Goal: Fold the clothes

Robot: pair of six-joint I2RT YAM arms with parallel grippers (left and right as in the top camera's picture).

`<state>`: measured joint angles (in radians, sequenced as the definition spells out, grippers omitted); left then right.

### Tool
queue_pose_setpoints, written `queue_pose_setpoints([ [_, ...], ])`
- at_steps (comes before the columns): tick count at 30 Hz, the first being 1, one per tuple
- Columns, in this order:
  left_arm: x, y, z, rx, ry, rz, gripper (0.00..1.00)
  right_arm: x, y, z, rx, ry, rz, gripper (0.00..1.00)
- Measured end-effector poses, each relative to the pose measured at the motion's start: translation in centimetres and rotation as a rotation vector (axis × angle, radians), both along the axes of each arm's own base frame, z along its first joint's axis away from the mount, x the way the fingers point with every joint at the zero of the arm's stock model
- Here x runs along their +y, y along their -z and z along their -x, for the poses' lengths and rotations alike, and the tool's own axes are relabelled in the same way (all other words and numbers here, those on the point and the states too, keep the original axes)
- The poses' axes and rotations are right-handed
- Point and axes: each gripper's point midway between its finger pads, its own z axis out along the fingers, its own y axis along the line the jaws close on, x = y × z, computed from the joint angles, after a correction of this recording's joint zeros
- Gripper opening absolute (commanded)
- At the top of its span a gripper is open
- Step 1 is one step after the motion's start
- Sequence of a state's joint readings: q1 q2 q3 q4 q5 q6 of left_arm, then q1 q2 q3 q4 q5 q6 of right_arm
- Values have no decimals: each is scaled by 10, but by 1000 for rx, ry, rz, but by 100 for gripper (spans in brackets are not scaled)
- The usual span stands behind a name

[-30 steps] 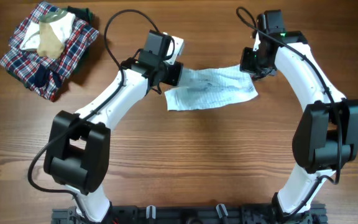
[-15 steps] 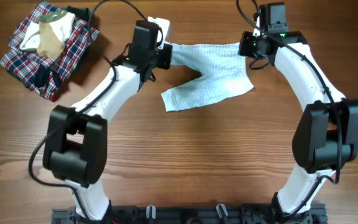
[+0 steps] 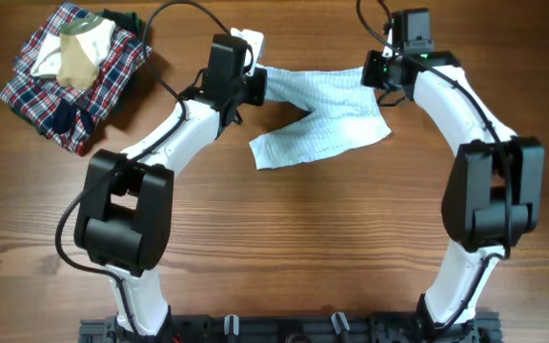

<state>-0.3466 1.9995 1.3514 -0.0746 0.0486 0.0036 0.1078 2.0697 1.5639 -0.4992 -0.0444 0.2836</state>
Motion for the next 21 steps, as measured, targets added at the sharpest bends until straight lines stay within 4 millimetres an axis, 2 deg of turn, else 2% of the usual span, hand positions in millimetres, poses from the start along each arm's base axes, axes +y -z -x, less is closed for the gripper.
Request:
queue_pose_setpoints([
  [4, 0, 10, -1, 12, 2, -7, 22, 0, 2, -2, -4, 0, 0, 15],
  [5, 0, 14, -1, 19, 3, -10, 25, 0, 2, -3, -7, 0, -1, 24],
  [7, 0, 23, 0, 34, 4, -17, 40, 0, 2, -3, -8, -1, 0, 41],
  [9, 0, 25, 0, 36, 7, -21, 46, 0, 1, -3, -8, 2, -2, 43],
  [15, 3, 22, -5, 13, -11, -28, 50, 0, 3, -1, 1, 5, -3, 54],
  [18, 7, 27, 0, 40, -18, -44, 52, -4, 12, 14, 74, 13, 18, 66],
  [20, 11, 38, 11, 102, -17, -67, 58, -11, 18, 26, 128, 26, 56, 74],
  [21, 13, 42, 19, 142, -15, -82, 62, -17, 23, 40, 186, 35, 85, 76],
])
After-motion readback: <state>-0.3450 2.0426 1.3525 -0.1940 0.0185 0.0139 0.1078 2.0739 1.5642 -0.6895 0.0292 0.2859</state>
